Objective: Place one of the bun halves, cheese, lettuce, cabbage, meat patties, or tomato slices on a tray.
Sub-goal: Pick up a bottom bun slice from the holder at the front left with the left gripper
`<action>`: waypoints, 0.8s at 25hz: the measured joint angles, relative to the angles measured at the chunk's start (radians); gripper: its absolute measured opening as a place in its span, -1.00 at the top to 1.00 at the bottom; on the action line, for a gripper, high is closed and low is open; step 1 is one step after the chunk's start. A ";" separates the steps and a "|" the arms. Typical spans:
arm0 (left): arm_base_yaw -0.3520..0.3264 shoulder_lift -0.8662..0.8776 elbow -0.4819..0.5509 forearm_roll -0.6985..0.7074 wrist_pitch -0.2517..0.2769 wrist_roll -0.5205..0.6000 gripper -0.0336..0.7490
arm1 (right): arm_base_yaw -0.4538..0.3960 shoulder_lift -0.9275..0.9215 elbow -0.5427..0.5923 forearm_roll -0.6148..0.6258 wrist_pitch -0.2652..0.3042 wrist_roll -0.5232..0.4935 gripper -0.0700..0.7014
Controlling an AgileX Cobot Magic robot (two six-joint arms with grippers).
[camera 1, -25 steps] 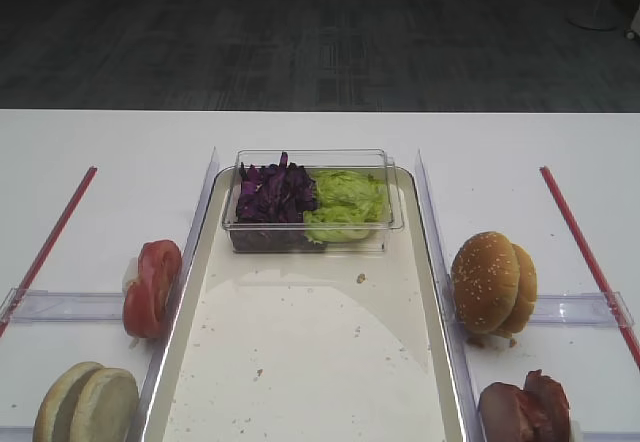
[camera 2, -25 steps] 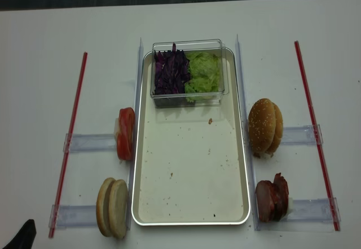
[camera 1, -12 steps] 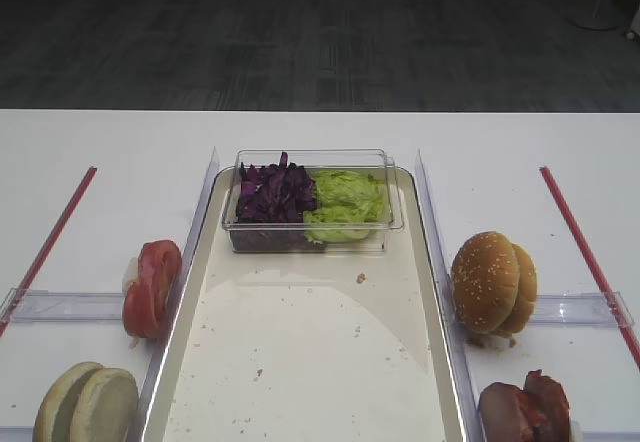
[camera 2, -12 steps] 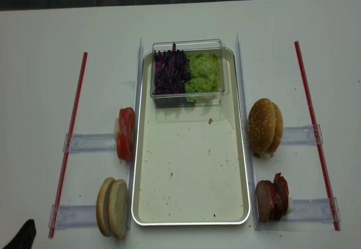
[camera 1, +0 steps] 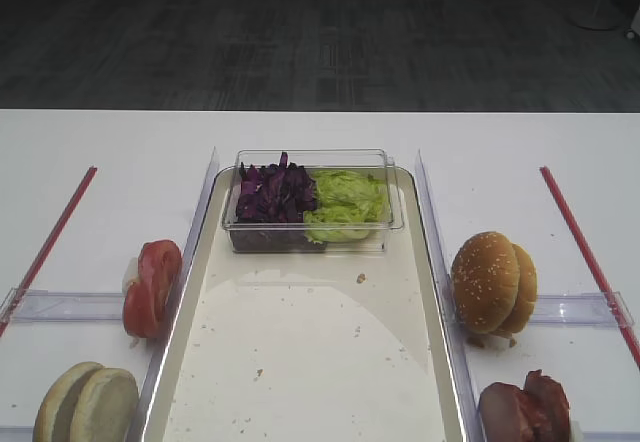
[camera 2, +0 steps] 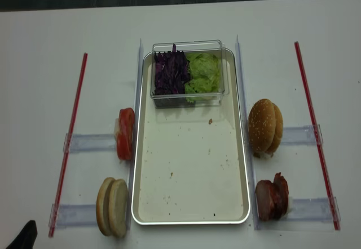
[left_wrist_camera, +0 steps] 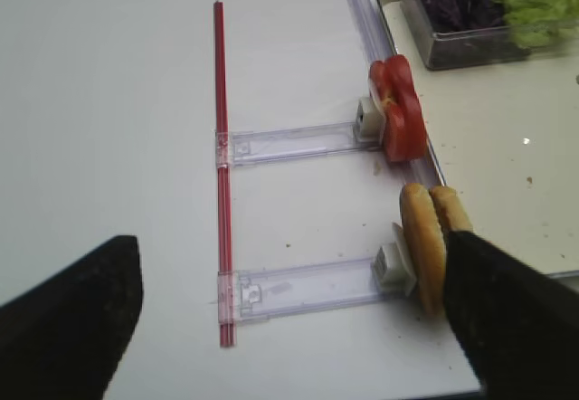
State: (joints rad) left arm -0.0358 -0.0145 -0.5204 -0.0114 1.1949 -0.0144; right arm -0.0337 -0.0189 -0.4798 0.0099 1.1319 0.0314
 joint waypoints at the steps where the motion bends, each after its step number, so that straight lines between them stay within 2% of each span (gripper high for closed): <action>1: 0.000 0.017 -0.020 -0.007 0.009 0.005 -0.67 | 0.000 0.000 0.000 0.000 0.000 0.000 -0.66; 6: 0.000 0.204 -0.134 -0.036 0.073 0.014 -0.67 | 0.000 0.000 0.000 0.000 0.000 0.000 -0.66; 13: -0.001 0.453 -0.306 -0.154 0.076 0.014 -0.67 | 0.000 0.000 0.000 0.000 0.000 0.000 -0.66; 20: -0.002 0.648 -0.334 -0.249 0.074 0.009 -0.67 | 0.000 0.000 0.000 0.000 0.000 0.000 -0.66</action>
State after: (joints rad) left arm -0.0383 0.6337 -0.8542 -0.2599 1.2689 -0.0057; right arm -0.0337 -0.0189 -0.4798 0.0099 1.1319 0.0314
